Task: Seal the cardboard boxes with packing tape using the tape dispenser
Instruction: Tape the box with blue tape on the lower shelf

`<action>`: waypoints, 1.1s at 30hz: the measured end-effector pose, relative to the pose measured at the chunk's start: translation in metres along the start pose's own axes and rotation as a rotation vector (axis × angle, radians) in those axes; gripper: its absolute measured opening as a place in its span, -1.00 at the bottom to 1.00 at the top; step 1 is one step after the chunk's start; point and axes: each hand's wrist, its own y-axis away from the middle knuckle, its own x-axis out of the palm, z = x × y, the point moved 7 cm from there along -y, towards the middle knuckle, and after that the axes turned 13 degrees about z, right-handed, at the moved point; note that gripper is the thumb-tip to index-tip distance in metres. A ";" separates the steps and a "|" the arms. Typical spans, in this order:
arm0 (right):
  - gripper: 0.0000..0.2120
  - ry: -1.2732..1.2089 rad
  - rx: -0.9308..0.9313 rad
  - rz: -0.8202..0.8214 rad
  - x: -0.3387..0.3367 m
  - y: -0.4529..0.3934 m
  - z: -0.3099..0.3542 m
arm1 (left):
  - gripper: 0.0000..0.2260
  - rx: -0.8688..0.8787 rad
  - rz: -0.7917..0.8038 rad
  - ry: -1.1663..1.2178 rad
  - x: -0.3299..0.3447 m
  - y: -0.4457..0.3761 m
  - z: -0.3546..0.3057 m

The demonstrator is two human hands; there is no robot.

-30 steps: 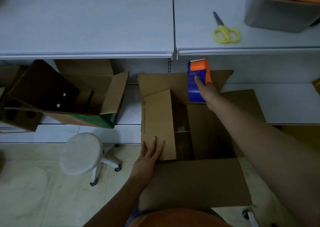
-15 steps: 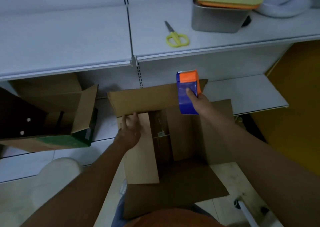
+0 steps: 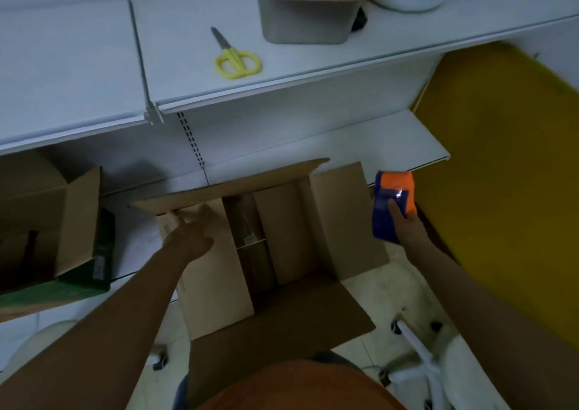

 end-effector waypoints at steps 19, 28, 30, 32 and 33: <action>-0.66 0.197 0.162 -0.144 -0.036 -0.020 -0.083 | -0.24 -0.092 -0.099 -0.016 -0.012 -0.006 -0.037; -0.68 0.177 0.206 -0.045 -0.020 -0.065 -0.090 | -0.12 -0.021 -0.101 0.000 0.004 -0.006 -0.043; -0.71 0.181 0.231 -0.043 -0.017 -0.072 -0.094 | -0.12 0.001 -0.108 -0.020 0.004 -0.008 -0.042; -0.73 0.189 0.230 -0.057 -0.016 -0.081 -0.099 | -0.12 -0.001 -0.111 -0.032 0.002 -0.011 -0.038; -0.73 0.183 0.244 -0.050 -0.013 -0.083 -0.100 | -0.12 -0.004 -0.104 -0.037 0.000 -0.013 -0.036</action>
